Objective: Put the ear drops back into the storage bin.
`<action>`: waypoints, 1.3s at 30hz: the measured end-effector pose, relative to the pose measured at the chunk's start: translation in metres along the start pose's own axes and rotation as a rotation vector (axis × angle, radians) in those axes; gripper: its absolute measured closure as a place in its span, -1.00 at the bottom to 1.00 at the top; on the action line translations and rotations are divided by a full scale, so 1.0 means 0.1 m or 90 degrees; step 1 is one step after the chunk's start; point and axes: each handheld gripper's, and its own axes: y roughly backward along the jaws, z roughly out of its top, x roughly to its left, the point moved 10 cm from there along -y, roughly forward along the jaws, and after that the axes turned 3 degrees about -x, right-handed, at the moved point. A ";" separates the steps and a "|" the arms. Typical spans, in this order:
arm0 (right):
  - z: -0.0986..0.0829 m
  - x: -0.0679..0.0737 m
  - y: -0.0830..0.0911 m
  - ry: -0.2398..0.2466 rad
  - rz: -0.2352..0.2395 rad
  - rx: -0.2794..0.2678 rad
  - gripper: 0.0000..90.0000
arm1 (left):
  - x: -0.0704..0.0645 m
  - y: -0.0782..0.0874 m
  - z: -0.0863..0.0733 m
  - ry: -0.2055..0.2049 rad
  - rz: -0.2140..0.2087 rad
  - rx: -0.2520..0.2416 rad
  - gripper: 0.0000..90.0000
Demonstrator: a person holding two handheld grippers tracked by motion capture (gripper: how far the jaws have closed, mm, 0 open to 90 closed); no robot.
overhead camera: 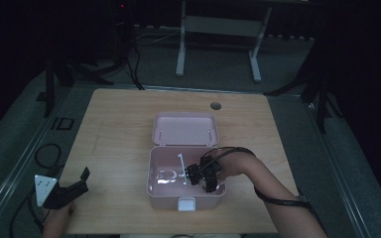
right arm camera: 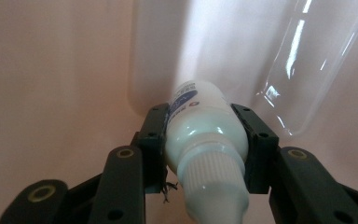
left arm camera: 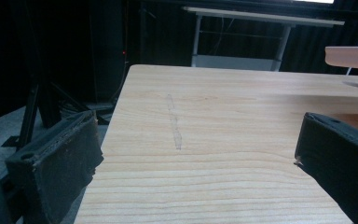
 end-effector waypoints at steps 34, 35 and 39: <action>0.00 -0.04 -0.20 -0.030 -0.005 0.017 0.31 | 0.00 0.00 0.00 -0.001 -0.002 0.001 -0.99; 0.00 -0.04 -0.20 -0.030 -0.005 0.015 0.30 | 0.00 0.00 0.00 -0.002 -0.002 0.001 -0.99; 0.00 -0.04 -0.19 -0.034 -0.002 0.014 0.29 | 0.00 0.00 0.00 -0.002 -0.002 0.000 -0.99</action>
